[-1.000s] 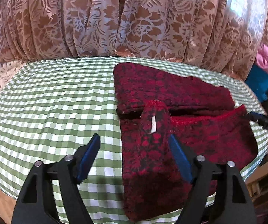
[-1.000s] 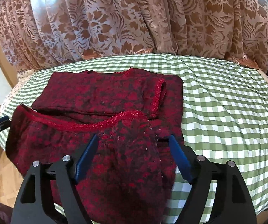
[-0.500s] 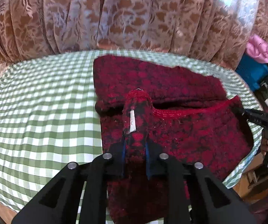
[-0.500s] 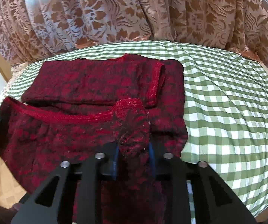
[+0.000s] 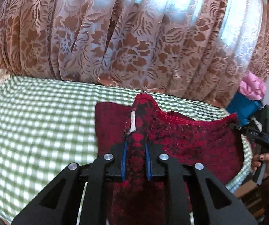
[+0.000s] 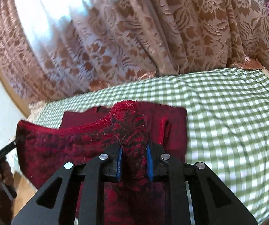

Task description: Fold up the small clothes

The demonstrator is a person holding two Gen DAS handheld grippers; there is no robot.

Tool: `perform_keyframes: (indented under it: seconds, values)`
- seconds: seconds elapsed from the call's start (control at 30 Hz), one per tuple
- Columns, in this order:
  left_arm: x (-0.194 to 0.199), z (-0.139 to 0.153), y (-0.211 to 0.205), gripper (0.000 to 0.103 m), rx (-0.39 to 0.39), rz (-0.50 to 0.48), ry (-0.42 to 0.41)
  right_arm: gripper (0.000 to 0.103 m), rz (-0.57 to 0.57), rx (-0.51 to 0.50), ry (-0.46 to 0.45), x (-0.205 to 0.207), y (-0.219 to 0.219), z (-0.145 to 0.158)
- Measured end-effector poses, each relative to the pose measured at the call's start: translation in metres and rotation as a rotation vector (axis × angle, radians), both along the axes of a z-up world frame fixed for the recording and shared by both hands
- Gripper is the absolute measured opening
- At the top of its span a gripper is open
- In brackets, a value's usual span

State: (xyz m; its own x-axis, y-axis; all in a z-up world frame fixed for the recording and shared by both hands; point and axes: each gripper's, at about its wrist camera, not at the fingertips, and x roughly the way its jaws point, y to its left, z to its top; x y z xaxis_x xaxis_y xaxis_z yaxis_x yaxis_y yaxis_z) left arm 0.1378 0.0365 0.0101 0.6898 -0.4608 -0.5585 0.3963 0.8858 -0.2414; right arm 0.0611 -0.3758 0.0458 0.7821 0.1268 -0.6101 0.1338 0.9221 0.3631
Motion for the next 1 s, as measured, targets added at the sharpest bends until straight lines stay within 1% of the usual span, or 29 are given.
perform_keyframes:
  seconds: [0.13,0.2,0.3,0.37,0.43,0.57,0.67,0.7,0.8,0.83,0.87,0.9,0.93,0.97,1.0]
  values:
    - [0.035,0.0,-0.013,0.014,0.032,0.035,0.012,0.019,-0.062,-0.012,0.018,0.042,-0.008,-0.008]
    - [0.057,0.0,-0.021,0.014,0.057,0.059,0.005,0.019,-0.087,-0.008,0.019,0.06,-0.015,-0.011]
    - [0.084,0.0,-0.029,0.015,0.066,0.09,0.015,0.019,-0.11,-0.06,0.023,0.091,-0.014,-0.011]
    - [0.107,-0.006,-0.036,0.015,0.084,0.117,0.032,0.019,-0.122,-0.094,0.037,0.112,-0.013,-0.015]
    - [0.127,-0.018,-0.044,0.015,0.12,0.146,0.054,0.019,-0.131,-0.138,0.063,0.129,-0.012,-0.025]
    - [0.158,-0.054,-0.056,0.018,0.183,0.194,0.126,0.019,-0.157,-0.177,0.176,0.159,-0.015,-0.069]
    - [0.173,-0.087,-0.058,0.024,0.209,0.216,0.191,0.02,-0.174,-0.159,0.253,0.169,-0.022,-0.103]
    - [0.175,-0.094,-0.058,0.025,0.212,0.218,0.199,0.021,-0.173,-0.141,0.26,0.17,-0.025,-0.109]
    - [0.175,-0.095,-0.062,0.029,0.232,0.222,0.184,0.025,-0.172,-0.128,0.266,0.171,-0.027,-0.115]
    - [0.174,-0.093,-0.063,0.03,0.242,0.222,0.185,0.028,-0.163,-0.126,0.274,0.172,-0.026,-0.114]
    - [0.172,-0.09,-0.061,0.035,0.235,0.223,0.19,0.036,-0.161,-0.121,0.28,0.172,-0.027,-0.113]
    - [0.171,-0.087,-0.057,0.044,0.221,0.229,0.198,0.042,-0.166,-0.11,0.289,0.169,-0.029,-0.108]
    - [0.167,-0.081,-0.05,0.048,0.187,0.239,0.214,0.052,-0.165,-0.095,0.285,0.166,-0.03,-0.104]
    - [0.161,-0.076,-0.043,0.051,0.149,0.235,0.221,0.063,-0.151,-0.057,0.253,0.156,-0.032,-0.095]
    - [0.154,-0.072,-0.037,0.054,0.124,0.231,0.217,0.069,-0.14,-0.035,0.229,0.147,-0.032,-0.088]
